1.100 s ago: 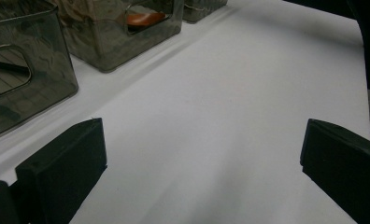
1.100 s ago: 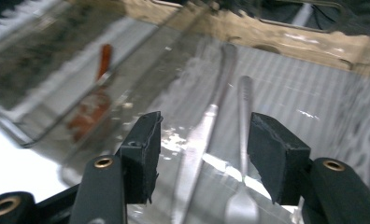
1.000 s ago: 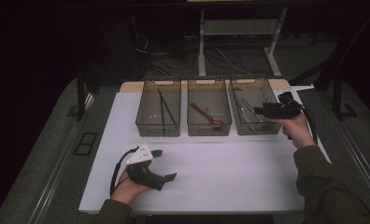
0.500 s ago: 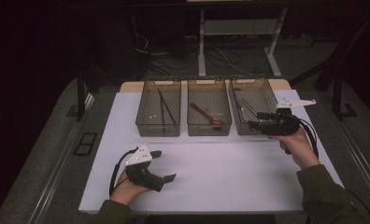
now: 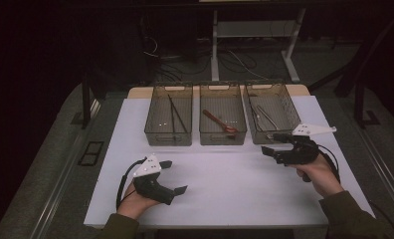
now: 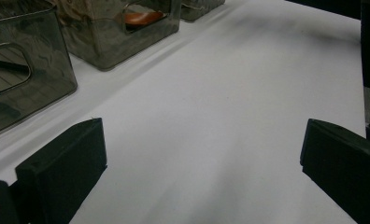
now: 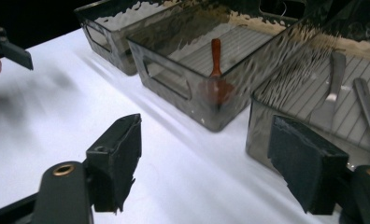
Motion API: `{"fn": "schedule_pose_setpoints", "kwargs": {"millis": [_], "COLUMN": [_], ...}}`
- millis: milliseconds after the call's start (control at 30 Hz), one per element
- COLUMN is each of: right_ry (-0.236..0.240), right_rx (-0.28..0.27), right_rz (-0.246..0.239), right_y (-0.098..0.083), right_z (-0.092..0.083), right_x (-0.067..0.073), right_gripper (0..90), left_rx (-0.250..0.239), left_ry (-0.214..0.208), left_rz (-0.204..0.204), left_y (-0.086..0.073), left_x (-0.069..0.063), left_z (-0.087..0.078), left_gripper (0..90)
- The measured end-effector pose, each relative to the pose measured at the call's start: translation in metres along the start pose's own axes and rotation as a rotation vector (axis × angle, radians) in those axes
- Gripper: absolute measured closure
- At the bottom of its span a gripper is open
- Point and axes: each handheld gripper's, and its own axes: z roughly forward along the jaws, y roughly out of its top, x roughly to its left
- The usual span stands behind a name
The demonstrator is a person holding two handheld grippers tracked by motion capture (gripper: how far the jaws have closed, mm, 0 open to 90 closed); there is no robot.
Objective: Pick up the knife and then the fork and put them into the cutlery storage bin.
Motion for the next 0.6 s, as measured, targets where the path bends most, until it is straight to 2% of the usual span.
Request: {"fn": "schedule_pose_setpoints", "kwargs": {"millis": [233, 367, 500, 600], "right_ry": [0.011, 0.023, 0.041, 0.037], "right_rx": [0.01, 0.024, 0.04, 0.058], "right_rz": [0.008, -0.006, 0.017, -0.01], "right_y": [-0.025, -0.04, -0.053, -0.059], "right_z": [-0.006, -0.008, -0.01, -0.014], "right_x": [0.01, 0.017, 0.02, 0.022], "right_gripper": [21.3, 20.6, 19.4, 18.6], "left_rx": [-0.003, -0.003, -0.004, -0.002], "left_ry": [0.001, 0.001, 0.002, 0.001], "left_rz": [0.0, 0.001, 0.001, 0.001], "left_y": [0.0, 0.0, 0.0, 0.0], "left_x": [0.0, 0.0, -0.001, 0.0], "left_z": [0.0, -0.001, -0.001, 0.0], "left_gripper": [0.0, 0.0, 0.0, 0.0]}}
